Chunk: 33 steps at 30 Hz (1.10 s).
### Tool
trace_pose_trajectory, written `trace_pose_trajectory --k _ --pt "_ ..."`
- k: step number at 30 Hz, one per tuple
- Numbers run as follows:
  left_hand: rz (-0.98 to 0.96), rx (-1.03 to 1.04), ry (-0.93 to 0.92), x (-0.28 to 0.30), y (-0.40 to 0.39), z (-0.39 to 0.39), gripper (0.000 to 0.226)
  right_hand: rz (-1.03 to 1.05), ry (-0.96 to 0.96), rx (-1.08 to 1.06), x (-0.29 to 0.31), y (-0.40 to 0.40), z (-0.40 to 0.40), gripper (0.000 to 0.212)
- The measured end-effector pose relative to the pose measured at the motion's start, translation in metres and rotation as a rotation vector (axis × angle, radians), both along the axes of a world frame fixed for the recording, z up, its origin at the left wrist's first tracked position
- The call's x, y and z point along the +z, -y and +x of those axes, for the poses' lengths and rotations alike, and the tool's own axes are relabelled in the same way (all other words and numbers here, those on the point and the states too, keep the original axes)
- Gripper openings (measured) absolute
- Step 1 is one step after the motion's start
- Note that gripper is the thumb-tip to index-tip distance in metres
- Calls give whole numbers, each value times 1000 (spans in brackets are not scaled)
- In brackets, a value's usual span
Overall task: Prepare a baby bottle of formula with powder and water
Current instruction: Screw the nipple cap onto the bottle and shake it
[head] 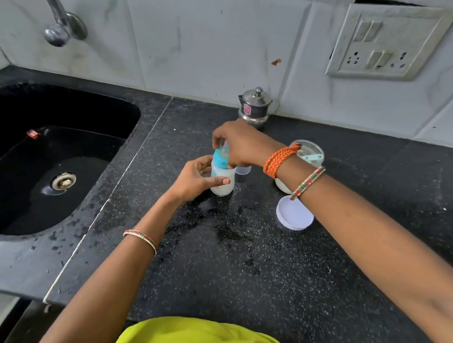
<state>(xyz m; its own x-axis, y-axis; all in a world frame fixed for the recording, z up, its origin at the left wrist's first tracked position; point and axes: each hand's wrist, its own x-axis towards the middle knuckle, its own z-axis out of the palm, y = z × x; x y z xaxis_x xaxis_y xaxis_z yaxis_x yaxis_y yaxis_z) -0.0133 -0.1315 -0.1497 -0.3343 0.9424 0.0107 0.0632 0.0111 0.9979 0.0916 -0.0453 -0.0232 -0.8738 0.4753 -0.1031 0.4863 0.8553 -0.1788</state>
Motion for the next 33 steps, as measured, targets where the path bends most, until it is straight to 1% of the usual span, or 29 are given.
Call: trace_pose_trajectory --k 5,7,10,13,14,16,17,19,20,21,22,23,24,26,27,28,31,33 --pt "26 4 34 -2 -1 1 46 -21 103 -24 8 -6 -14 39" --pt "41 1 44 -4 -1 1 44 -39 88 -52 8 -9 -15 36" --pt "53 -2 65 -4 -1 1 45 36 36 -108 4 -6 -9 50" --pt "62 0 53 -5 -1 1 46 103 131 -146 8 -4 -3 65" --pt "64 0 55 -5 0 1 46 154 151 -151 10 -4 -3 68" --pt "70 -5 66 -6 0 1 47 302 91 -130 17 -4 -4 64" --pt "72 -8 69 -6 0 1 47 338 44 -108 18 -4 -5 59" --pt "74 -9 67 -7 -1 1 45 282 -2 -17 21 -2 -7 41" --pt "74 -8 69 -7 -1 1 44 198 33 46 21 -2 -7 32" --pt "73 -8 73 -7 -1 1 44 95 101 93 20 -1 -9 32" --pt "73 -9 78 -7 -1 1 43 1 170 123 19 0 -10 38" --pt "74 -11 81 -8 0 1 42 -51 213 127 15 2 -10 39" --pt "73 -13 84 -8 0 1 42 -47 199 114 10 3 -12 35" --pt "74 -15 82 -8 -1 2 43 56 88 42 0 5 -13 27" --pt "74 -15 81 -8 -1 2 44 122 38 -8 -3 6 -13 30" --pt "74 -16 82 -8 -1 2 46 166 13 -53 -7 7 -13 38" --pt "73 -13 82 -10 -1 2 48 159 21 -175 -7 7 -6 63" --pt "77 0 90 -11 -1 3 48 276 18 -183 0 6 -1 73"
